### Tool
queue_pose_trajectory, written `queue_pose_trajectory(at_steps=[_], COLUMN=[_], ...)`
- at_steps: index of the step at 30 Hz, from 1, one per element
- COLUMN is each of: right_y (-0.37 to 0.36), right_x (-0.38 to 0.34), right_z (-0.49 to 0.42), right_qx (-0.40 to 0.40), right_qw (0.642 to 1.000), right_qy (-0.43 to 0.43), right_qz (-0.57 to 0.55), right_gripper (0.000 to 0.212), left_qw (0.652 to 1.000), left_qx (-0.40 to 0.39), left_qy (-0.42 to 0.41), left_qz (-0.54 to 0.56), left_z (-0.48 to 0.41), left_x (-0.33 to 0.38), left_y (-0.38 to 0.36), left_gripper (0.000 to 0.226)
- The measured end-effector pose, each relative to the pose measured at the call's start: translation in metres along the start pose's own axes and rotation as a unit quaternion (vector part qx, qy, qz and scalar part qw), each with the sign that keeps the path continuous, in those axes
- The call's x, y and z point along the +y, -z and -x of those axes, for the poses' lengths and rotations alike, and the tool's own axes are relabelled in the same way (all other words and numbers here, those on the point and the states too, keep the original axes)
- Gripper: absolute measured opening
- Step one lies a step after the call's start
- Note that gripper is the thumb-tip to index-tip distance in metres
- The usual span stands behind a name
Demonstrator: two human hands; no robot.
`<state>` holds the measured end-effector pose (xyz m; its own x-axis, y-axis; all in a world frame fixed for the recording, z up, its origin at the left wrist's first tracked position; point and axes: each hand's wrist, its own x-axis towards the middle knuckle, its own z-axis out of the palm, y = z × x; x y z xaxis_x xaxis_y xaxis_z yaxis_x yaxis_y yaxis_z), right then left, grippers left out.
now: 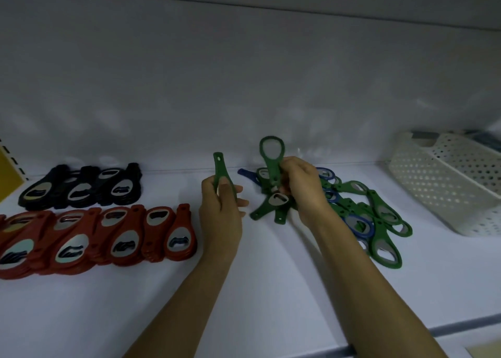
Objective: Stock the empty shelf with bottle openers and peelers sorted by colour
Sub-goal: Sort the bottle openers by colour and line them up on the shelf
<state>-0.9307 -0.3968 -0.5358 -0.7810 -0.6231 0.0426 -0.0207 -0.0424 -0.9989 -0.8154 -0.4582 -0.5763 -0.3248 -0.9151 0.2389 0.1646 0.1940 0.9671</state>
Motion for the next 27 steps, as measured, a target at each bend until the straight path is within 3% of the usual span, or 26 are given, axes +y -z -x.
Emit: queue_pose_trajectory(at_steps=[4, 12, 15, 18, 20, 22, 23, 25, 26, 27], right_y=[-0.003, 0.005, 0.006, 0.000, -0.004, -0.003, 0.000, 0.003, 0.003, 0.002], right_x=[-0.002, -0.002, -0.003, 0.001, 0.006, 0.014, 0.019, 0.027, 0.030, 0.031], right_z=[0.002, 0.001, 0.002, 0.004, 0.003, -0.002, -0.007, -0.010, -0.011, -0.011], right_qx=[-0.095, -0.154, -0.160, -0.180, -0.149, -0.046, 0.010, 0.042, 0.030, 0.017], right_qw=[0.994, 0.983, 0.979, 0.982, 0.987, 0.991, 0.965, 0.840, 0.791, 0.769], right_qy=[-0.004, 0.044, 0.043, 0.057, 0.052, 0.091, 0.130, 0.162, 0.154, 0.139], right_qz=[-0.055, -0.090, -0.115, -0.027, -0.009, 0.088, 0.227, 0.516, 0.591, 0.624], right_gripper=[0.026, 0.032, 0.024, 0.028, 0.032, 0.029, 0.028, 0.033, 0.037, 0.039], left_qw=[0.999, 0.994, 0.997, 0.992, 0.990, 0.993, 0.995, 0.996, 0.997, 0.997], left_qx=[0.005, -0.004, -0.042, -0.124, -0.141, -0.117, -0.102, -0.081, -0.074, -0.070], left_qy=[0.027, 0.068, 0.033, 0.001, -0.010, -0.010, -0.010, -0.013, -0.013, -0.011], left_qz=[0.030, 0.087, 0.052, 0.005, -0.008, -0.017, -0.018, -0.025, -0.029, -0.030], left_z=[0.001, 0.001, 0.003, 0.006, 0.006, 0.004, 0.003, 0.001, 0.000, 0.000], left_x=[0.002, 0.007, 0.007, 0.007, 0.003, 0.000, -0.002, -0.004, -0.004, -0.005], left_y=[0.000, 0.001, 0.001, 0.000, 0.000, 0.000, 0.000, 0.001, 0.001, 0.001], left_gripper=[0.025, 0.034, 0.030, 0.022, 0.006, 0.009, 0.011, 0.017, 0.019, 0.019])
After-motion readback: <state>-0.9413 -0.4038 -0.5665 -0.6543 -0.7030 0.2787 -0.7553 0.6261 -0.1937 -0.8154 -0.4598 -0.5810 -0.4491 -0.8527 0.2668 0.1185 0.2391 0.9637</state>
